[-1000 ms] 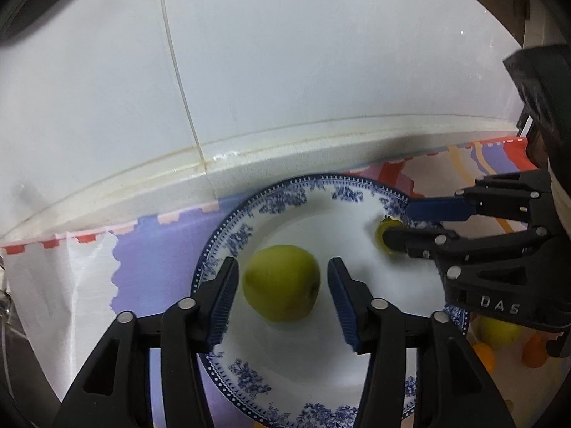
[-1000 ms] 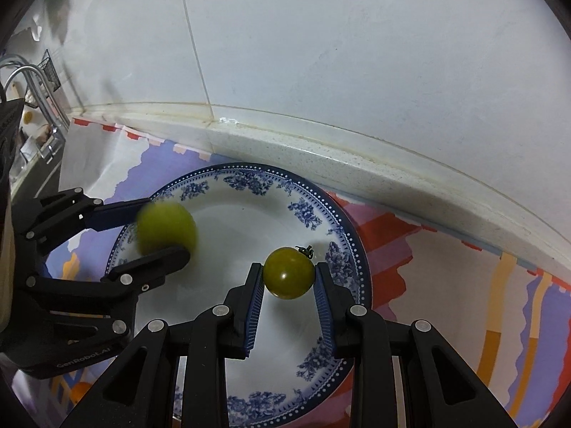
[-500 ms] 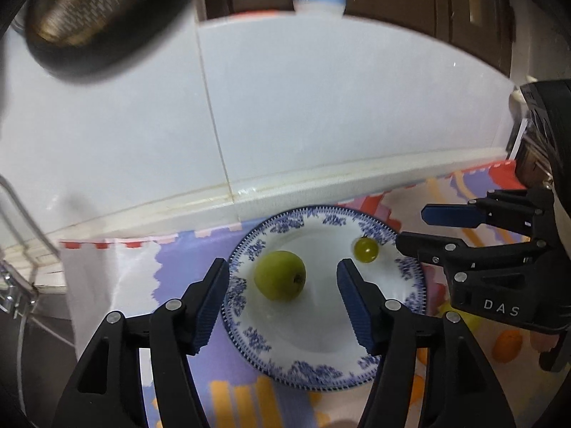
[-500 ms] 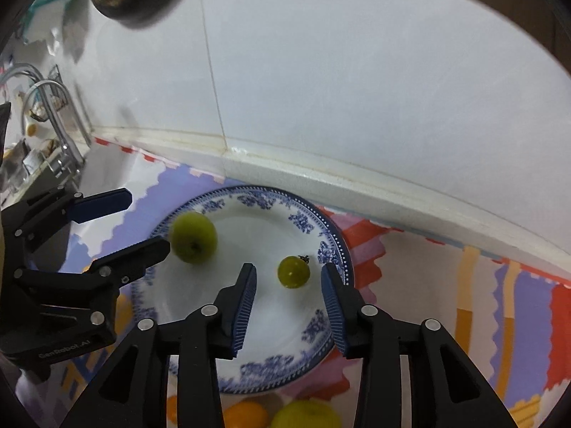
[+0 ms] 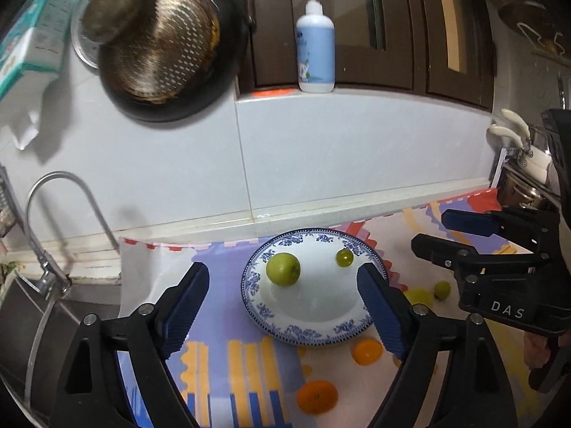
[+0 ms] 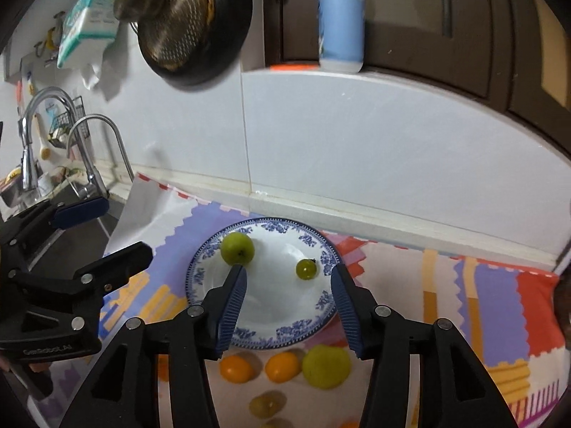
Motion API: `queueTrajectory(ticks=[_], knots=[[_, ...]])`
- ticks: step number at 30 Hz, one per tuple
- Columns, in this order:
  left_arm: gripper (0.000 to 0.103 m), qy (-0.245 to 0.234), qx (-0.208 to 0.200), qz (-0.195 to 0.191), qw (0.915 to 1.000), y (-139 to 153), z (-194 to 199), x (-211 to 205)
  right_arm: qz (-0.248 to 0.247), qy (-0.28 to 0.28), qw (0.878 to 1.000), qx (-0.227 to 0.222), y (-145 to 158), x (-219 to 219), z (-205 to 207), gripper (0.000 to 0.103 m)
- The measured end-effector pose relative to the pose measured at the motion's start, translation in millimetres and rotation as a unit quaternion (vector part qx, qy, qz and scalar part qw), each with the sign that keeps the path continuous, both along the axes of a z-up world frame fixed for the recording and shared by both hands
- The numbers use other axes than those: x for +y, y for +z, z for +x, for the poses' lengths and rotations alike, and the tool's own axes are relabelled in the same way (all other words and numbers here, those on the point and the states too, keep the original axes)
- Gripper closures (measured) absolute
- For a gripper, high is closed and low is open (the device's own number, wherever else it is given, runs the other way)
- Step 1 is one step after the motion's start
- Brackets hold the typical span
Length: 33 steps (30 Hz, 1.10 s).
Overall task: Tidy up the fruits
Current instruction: 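Lift both grippers away from the plate back over the fruits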
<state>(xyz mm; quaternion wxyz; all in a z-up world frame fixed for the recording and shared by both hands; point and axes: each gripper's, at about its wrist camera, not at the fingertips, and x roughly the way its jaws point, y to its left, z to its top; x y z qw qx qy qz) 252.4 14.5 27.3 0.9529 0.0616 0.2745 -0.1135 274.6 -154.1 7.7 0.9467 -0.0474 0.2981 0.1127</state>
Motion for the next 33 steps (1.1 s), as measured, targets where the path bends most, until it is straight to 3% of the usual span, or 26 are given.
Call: queueTrajectory(ticks=[3, 6, 19, 25, 33], knots=[[0.014, 0.003, -0.003, -0.009, 1.0, 3.2, -16.5, 3.5, -0.003, -0.01, 1.0, -0.015, 5.9, 0.5, -22.6, 0.051], [0.013, 0.007, -0.009, -0.009, 0.9999, 6.5, -33.2, 5.6, -0.003, -0.017, 0.999, -0.029, 9.5, 0.3, -41.8, 0.04], [0.005, 0.019, -0.035, -0.009, 0.9992, 6.9, -86.7, 15.6, 0.024, -0.056, 0.996, -0.061, 8.6, -3.1, -101.8, 0.04], [0.005, 0.014, -0.04, -0.004, 0.9991, -1.2, -99.6, 21.1, 0.031, -0.073, 0.995, -0.06, -1.7, -1.1, -119.0, 0.04], [0.005, -0.004, -0.033, 0.03, 0.999, -28.2, -108.0, 22.0, 0.015, -0.101, 0.994, -0.024, -28.2, 1.4, -127.5, 0.04]])
